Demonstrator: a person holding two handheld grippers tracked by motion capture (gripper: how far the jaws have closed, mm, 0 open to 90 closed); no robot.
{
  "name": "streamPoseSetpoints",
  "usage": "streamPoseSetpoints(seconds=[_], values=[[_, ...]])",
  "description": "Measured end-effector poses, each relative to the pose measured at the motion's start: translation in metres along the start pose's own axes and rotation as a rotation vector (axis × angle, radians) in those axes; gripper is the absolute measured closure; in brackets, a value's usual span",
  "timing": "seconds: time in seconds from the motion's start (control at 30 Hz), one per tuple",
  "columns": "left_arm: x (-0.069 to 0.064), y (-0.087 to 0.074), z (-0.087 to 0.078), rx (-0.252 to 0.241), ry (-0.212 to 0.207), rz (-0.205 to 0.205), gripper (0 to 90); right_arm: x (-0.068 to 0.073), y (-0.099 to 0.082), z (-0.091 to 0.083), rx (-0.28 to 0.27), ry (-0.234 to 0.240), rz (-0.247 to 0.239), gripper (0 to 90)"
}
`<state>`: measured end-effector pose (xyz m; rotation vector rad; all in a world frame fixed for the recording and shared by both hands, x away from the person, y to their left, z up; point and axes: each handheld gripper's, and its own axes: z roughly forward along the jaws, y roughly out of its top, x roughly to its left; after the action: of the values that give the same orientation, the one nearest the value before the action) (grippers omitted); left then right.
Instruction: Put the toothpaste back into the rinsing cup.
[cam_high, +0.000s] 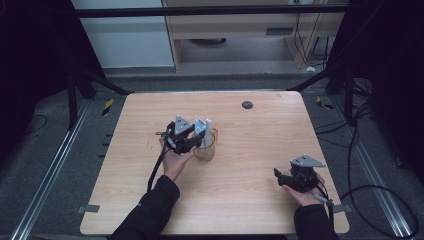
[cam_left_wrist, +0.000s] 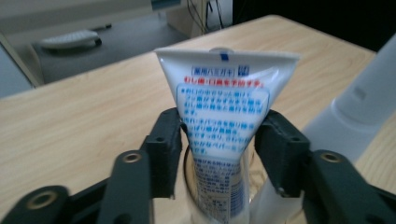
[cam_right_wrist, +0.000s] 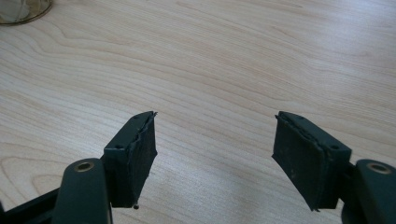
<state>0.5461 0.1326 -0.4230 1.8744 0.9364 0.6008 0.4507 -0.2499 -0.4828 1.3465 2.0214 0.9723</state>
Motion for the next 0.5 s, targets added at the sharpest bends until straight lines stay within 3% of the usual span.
streamPoseSetpoints(seconds=[0.17,0.33,0.5], values=[[0.006,-0.005,-0.014,-0.007,-0.041,0.007,45.0,0.001,0.000,0.001,0.004,-0.003,-0.004,30.0],[0.005,-0.004,-0.038,-0.040,-0.022,0.033,40.3,0.001,0.000,0.000,0.008,-0.003,0.002,29.9],[0.009,-0.012,-0.060,-0.020,-0.008,0.049,35.9,0.001,0.000,0.000,0.005,-0.007,-0.003,29.5]])
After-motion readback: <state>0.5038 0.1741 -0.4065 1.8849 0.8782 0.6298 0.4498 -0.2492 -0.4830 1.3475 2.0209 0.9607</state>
